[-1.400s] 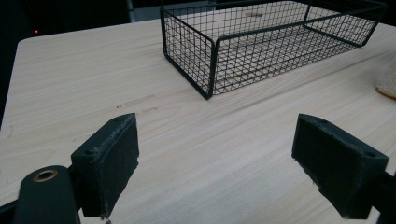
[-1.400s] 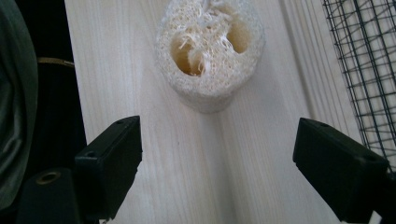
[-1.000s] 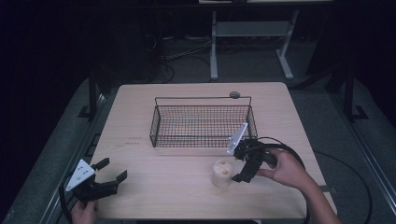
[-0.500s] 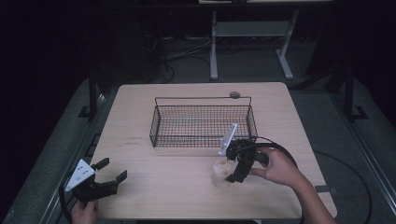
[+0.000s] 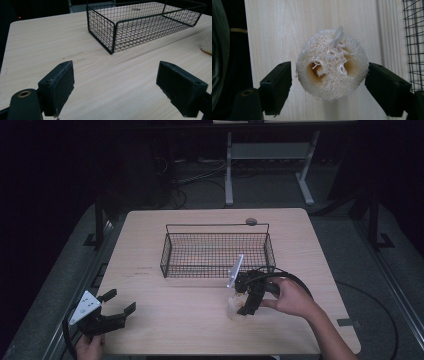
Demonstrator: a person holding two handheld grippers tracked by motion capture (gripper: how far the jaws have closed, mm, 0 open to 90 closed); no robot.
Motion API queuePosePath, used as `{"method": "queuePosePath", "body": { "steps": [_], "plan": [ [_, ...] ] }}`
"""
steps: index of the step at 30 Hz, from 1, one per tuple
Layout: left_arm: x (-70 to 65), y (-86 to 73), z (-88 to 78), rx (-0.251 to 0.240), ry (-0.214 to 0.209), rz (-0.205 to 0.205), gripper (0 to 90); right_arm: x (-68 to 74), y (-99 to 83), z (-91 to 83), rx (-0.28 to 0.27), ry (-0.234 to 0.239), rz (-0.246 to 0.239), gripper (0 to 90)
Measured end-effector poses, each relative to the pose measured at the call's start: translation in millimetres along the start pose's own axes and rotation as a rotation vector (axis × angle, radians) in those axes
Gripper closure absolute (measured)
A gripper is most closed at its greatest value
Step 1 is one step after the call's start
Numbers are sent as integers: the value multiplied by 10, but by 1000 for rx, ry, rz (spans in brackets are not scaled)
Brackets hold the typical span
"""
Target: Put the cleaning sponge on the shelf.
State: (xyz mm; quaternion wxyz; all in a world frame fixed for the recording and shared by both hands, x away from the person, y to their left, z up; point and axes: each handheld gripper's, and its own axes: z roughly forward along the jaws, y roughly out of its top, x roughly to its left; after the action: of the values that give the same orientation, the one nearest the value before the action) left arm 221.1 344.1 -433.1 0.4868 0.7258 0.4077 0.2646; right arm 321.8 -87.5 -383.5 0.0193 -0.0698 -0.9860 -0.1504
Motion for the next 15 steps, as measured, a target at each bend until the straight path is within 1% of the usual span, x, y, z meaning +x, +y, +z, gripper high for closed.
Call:
{"method": "queuePosePath", "body": {
  "steps": [4, 7, 10, 15],
  "plan": [
    [2, 0, -3, -1, 2, 0, 140, -7, 7, 12, 5, -2, 1, 232],
    [1, 1, -2, -1, 1, 0, 141, -10, 6, 1, 0, 2, 1, 268],
    [0, 1, -2, -2, 1, 0, 141, -4, 3, -4, 1, -10, -2, 272],
    [2, 1, -5, -2, 1, 0, 141, 2, -1, -23, -7, -10, -3, 276]
  ]
}}
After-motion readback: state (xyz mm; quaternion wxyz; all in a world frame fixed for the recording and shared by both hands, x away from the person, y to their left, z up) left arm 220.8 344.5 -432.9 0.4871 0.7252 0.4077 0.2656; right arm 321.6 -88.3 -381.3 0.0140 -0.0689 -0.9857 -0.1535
